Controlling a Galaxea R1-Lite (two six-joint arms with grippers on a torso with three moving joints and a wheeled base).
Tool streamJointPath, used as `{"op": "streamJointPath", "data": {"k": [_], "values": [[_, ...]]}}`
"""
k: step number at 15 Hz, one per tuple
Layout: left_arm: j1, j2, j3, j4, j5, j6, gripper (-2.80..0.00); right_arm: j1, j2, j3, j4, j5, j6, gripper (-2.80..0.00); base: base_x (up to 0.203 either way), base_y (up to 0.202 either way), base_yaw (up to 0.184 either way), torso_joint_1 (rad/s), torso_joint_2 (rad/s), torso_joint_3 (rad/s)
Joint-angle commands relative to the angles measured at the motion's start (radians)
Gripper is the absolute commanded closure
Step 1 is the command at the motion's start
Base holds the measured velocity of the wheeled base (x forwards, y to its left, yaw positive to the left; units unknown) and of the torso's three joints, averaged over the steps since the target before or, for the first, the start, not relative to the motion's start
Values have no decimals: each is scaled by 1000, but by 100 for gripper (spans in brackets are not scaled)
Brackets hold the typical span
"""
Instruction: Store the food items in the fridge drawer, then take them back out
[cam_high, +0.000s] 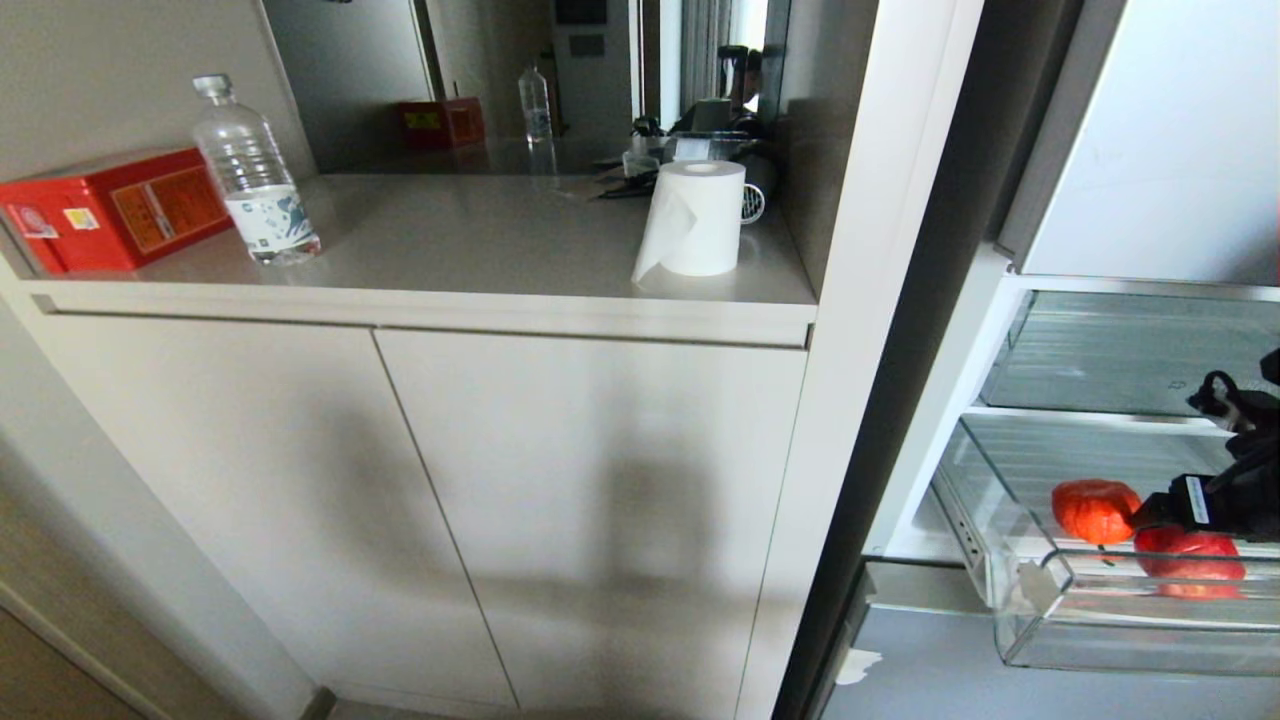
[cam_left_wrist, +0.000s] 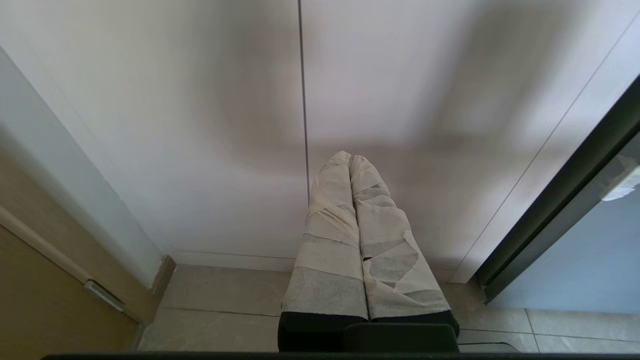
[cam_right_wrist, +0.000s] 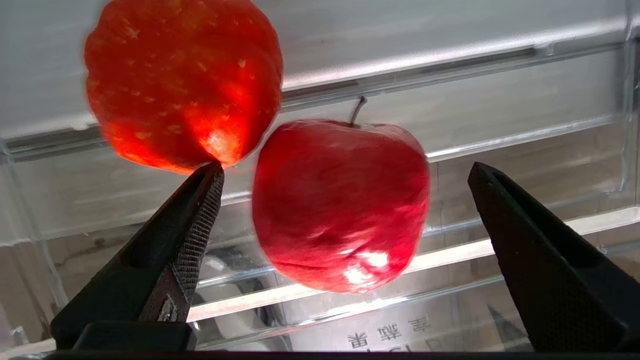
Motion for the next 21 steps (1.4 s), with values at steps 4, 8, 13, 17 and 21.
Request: {"op": "streamJointPath", "data": {"k": [4,8,13,17,21], "values": [[0,0,0,1,1,0,0,4,29,-34,35,-4,-6,-280,0,0,0,0,0,0],[0,0,0,1,1,0,0,4,25,-64,44,-72,-15,-280,0,0,0,0,0,0],[0,0,0,1,1,0,0,2,24,-141,44,-81,-10,-280,0,0,0,0,0,0],[0,0,0,1,1,0,0,-2,-19,-129,69,-81,-21,-280,0,0,0,0,0,0],[0,0,0,1,1,0,0,-1,3,-147,123,-81,-24,-280,0,0,0,0,0,0]]}}
